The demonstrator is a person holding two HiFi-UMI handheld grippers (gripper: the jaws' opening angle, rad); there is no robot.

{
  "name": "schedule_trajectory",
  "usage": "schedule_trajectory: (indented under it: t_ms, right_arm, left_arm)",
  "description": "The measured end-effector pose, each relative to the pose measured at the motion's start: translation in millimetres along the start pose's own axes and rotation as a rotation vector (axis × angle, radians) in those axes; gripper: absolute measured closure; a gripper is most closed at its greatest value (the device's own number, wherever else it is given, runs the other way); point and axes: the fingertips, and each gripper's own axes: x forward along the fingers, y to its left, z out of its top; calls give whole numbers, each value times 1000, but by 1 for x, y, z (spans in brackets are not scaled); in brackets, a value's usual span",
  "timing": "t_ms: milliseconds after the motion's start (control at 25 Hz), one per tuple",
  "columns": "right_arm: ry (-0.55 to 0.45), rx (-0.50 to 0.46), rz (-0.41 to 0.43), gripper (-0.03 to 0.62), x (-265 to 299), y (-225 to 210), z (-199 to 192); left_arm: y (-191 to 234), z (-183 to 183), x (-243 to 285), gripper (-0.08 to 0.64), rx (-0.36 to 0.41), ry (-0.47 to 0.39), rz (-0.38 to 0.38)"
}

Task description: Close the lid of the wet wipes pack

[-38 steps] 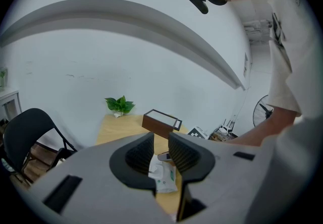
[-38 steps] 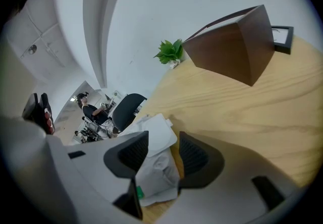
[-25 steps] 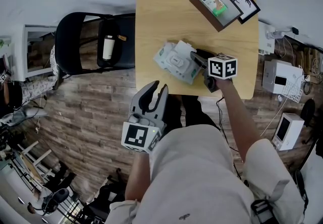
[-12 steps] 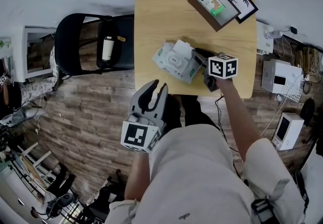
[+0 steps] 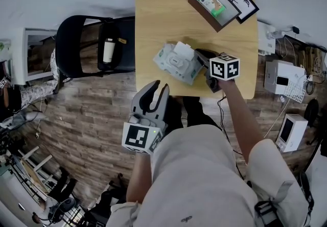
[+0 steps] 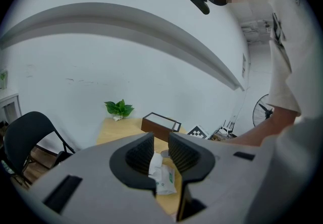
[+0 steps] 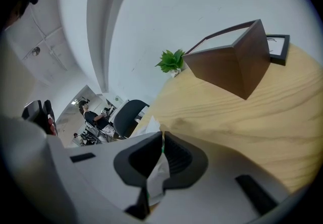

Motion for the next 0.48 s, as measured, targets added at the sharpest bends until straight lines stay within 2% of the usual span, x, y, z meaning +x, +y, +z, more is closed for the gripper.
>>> schedule_trajectory:
  t_ms: [480]
  right_arm:
    - [2, -59, -35, 588, -3, 11, 2]
  left_arm:
    - [11, 3, -15, 477, 7, -15, -5]
